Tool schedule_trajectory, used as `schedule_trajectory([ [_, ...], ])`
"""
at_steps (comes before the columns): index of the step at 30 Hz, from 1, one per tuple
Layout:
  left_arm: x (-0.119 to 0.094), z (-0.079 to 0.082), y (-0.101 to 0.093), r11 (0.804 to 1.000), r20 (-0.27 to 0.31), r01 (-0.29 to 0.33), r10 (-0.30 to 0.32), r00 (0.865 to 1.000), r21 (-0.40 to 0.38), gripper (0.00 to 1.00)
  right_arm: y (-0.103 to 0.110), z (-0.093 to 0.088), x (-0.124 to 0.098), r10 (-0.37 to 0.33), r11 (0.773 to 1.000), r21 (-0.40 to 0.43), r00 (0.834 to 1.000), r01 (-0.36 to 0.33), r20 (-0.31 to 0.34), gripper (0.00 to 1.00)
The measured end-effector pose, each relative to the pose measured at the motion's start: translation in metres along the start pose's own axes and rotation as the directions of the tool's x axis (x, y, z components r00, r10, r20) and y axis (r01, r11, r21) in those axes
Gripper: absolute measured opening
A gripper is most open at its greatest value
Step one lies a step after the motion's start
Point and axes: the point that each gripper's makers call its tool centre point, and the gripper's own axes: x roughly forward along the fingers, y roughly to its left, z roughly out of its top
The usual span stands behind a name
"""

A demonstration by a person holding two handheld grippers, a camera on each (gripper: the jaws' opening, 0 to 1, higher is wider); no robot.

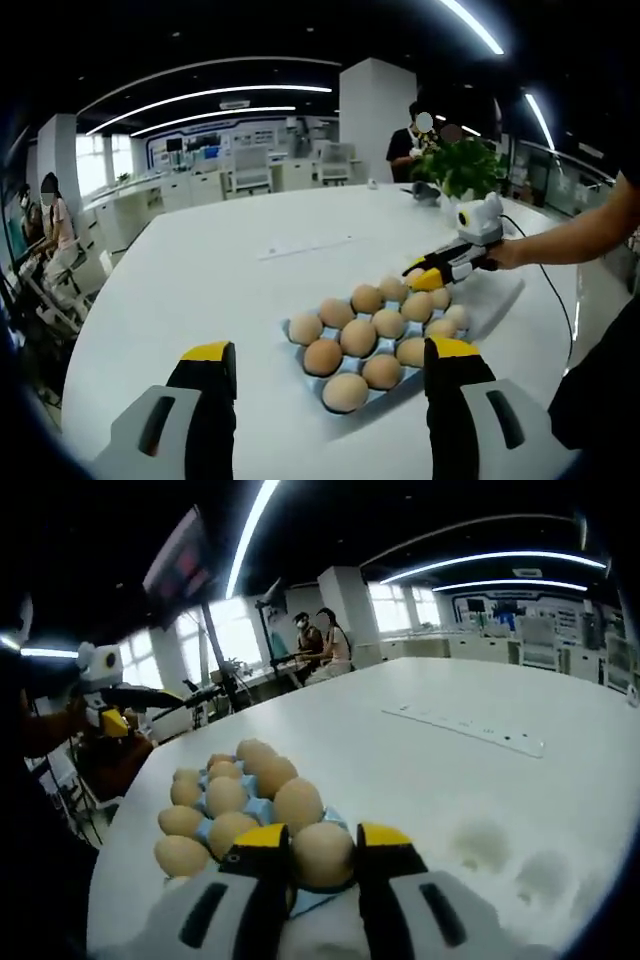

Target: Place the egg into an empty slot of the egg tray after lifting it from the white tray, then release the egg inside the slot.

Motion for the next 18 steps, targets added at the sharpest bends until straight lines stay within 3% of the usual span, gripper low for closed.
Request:
schedule_trajectory([
  [13, 0.003, 0.002, -0.003, 1.0, 0.002, 0.017, -0.017, 1.0, 0.007, 0.78, 0.005, 0.001, -0.001, 0.044, 0.999, 0.0, 0.999, -0.044, 0.026, 0.32],
  [16, 0.003, 0.003, -0.004, 1.0, 0.003, 0.02, -0.021, 1.0, 0.009, 0.78, 0.014, 0.004, -0.002, 0.097, 0.995, 0.027, 0.994, -0.099, 0.058, 0.42],
  [18, 0.002, 0.003, -0.003, 1.0, 0.004, 0.02, -0.02, 1.0, 0.008, 0.78, 0.015, 0.004, -0.005, 0.099, 0.995, 0.025, 0.993, -0.1, 0.061, 0.47],
])
